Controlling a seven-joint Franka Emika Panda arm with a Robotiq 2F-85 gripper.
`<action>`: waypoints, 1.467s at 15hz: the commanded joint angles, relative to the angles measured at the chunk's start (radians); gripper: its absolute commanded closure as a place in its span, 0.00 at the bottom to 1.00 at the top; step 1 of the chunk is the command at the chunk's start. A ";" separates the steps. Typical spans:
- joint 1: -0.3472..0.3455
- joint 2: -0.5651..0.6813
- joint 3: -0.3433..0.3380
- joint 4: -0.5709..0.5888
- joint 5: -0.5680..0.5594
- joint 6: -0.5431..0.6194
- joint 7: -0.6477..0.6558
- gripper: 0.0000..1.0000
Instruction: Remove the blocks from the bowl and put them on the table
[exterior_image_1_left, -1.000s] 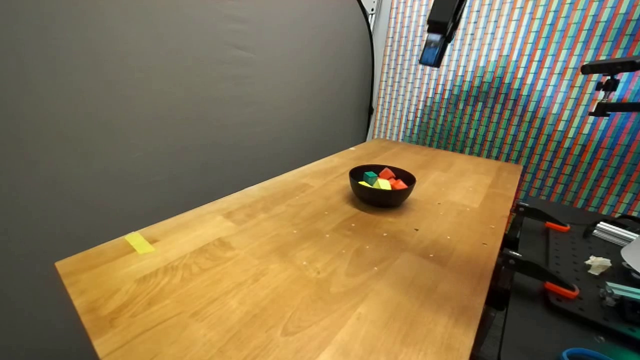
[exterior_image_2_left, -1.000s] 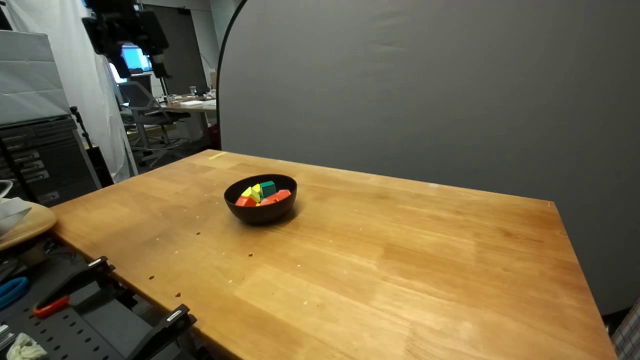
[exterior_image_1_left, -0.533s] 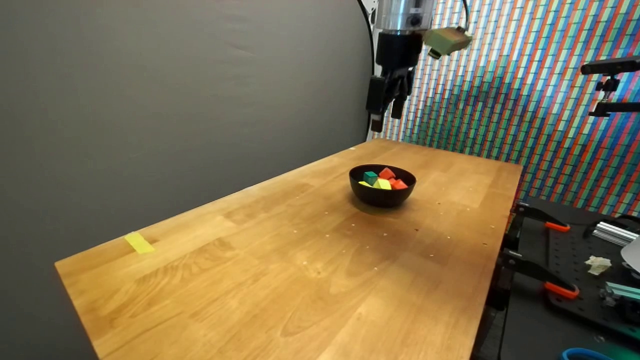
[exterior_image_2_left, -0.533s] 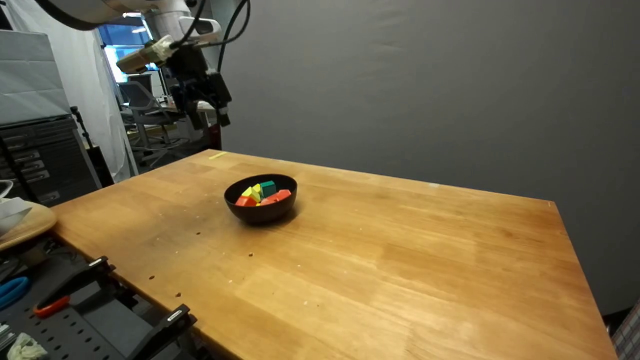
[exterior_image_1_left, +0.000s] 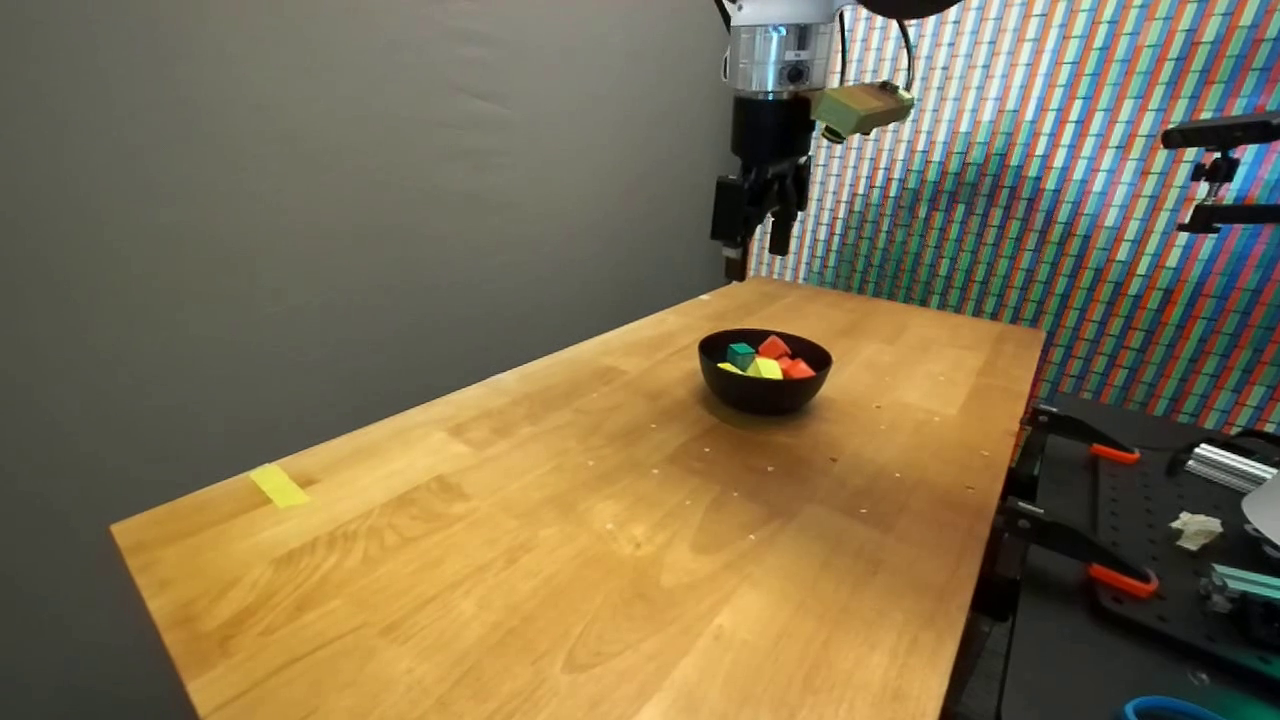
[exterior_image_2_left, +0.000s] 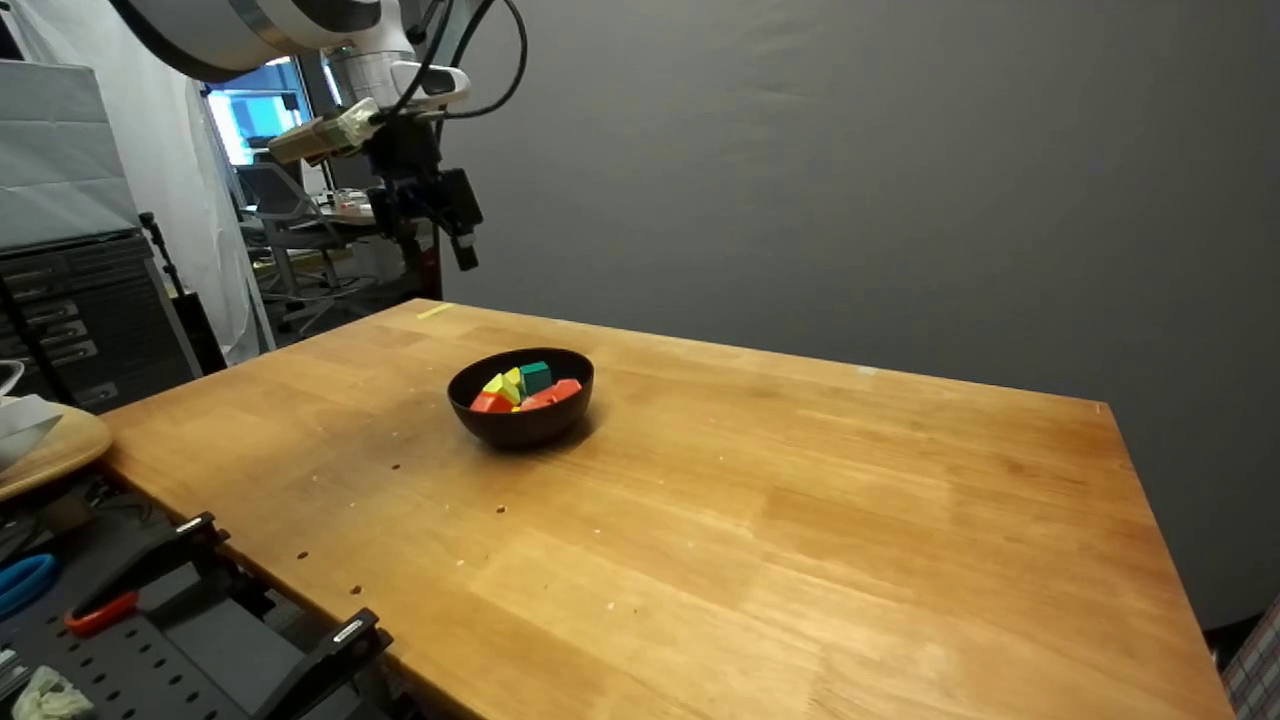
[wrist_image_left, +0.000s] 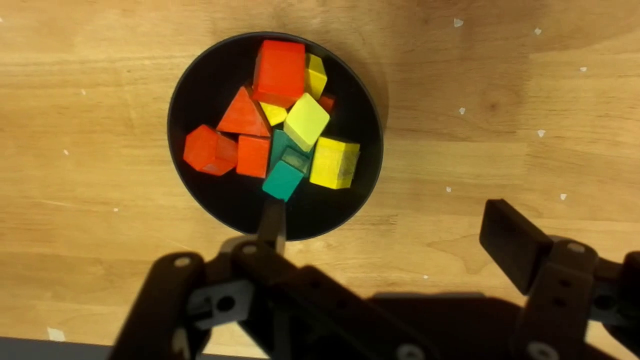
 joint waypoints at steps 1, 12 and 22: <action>-0.001 0.060 -0.076 0.031 0.039 0.008 -0.003 0.00; -0.021 0.318 -0.203 0.160 0.167 0.079 -0.073 0.00; -0.007 0.503 -0.202 0.326 0.245 0.093 -0.082 0.38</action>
